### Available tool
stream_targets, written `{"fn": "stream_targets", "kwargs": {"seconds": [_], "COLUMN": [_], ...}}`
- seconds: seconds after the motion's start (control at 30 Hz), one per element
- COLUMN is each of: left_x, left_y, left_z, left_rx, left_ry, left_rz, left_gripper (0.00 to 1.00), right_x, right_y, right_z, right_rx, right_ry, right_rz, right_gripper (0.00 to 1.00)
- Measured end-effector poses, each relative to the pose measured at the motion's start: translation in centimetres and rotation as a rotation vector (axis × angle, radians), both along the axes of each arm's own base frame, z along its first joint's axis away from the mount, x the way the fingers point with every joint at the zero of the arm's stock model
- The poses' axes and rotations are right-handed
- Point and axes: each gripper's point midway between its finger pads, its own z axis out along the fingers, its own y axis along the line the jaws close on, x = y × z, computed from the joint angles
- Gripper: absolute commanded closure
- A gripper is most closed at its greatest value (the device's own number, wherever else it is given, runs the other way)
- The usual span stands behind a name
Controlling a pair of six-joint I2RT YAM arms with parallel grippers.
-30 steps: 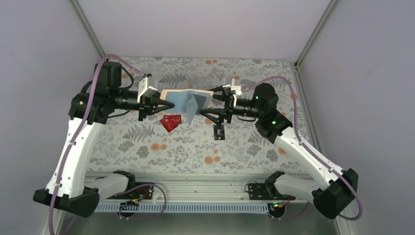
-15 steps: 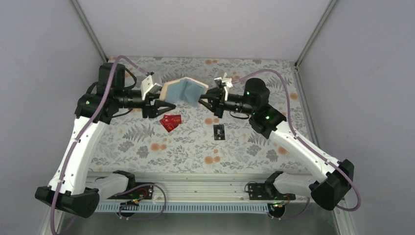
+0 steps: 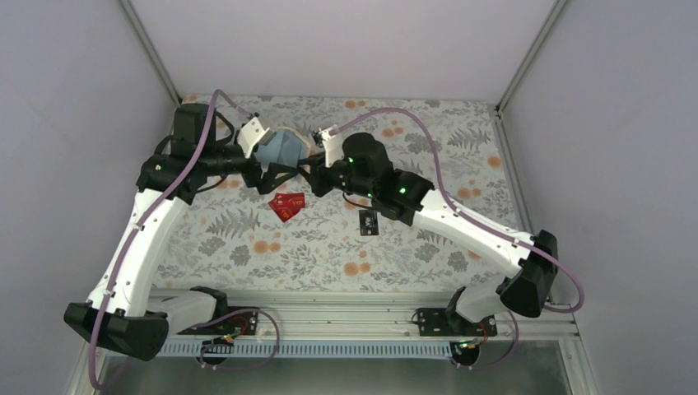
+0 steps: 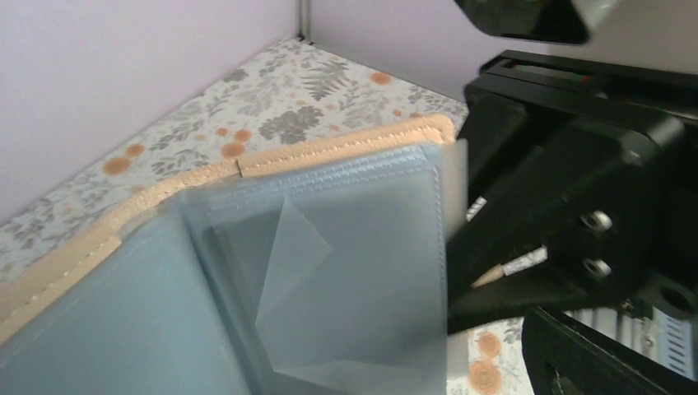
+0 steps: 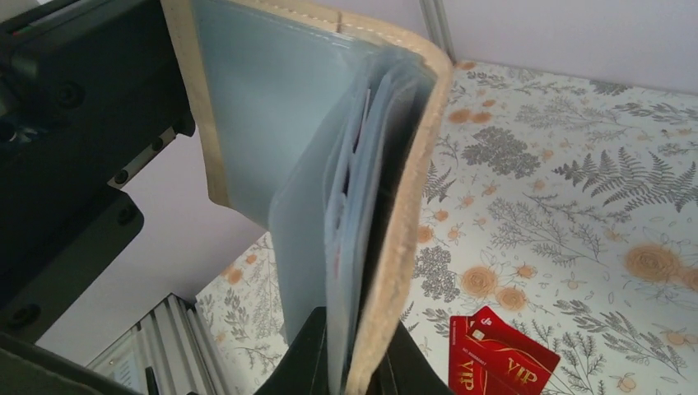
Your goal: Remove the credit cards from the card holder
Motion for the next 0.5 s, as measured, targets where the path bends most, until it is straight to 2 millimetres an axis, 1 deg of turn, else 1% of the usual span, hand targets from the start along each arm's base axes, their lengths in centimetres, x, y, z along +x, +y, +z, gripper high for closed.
{"fn": "stream_targets", "kwargs": {"seconds": [0.1,0.13,0.2,0.27,0.3,0.37,0.5], "left_x": [0.7,1.1,1.7,1.9,1.9,2.0,2.9], "left_y": [0.3,0.5,0.9,1.2,1.2,1.4,2.4], "left_z": [-0.2,-0.4,-0.8,-1.1,-1.3,-1.4,-1.5], "left_rx": [0.023,0.035,0.059,0.077,0.085,0.097,0.127], "left_ry": [-0.016,-0.021,-0.026,-0.023,-0.024,-0.023,-0.045], "left_rz": [0.04,0.058,0.095,0.12,0.122,0.141,0.207], "left_gripper": [0.0,0.02,0.1,0.24,0.28,0.29,0.29], "right_x": [-0.1,-0.1,-0.1,0.0,0.1,0.1,-0.4], "right_y": [0.9,1.0,1.1,1.1,1.0,1.0,0.9], "right_z": [-0.1,0.0,-0.2,-0.3,-0.4,-0.5,-0.1], "right_rx": [-0.024,-0.03,-0.043,-0.053,-0.058,-0.066,-0.068], "right_ry": [-0.005,-0.007,-0.012,-0.019,-0.023,-0.029,-0.043], "right_rz": [-0.019,-0.023,-0.028,-0.033,-0.037,-0.036,-0.01], "right_gripper": [0.96,0.96,0.96,0.96,0.96,0.96,0.96]}}
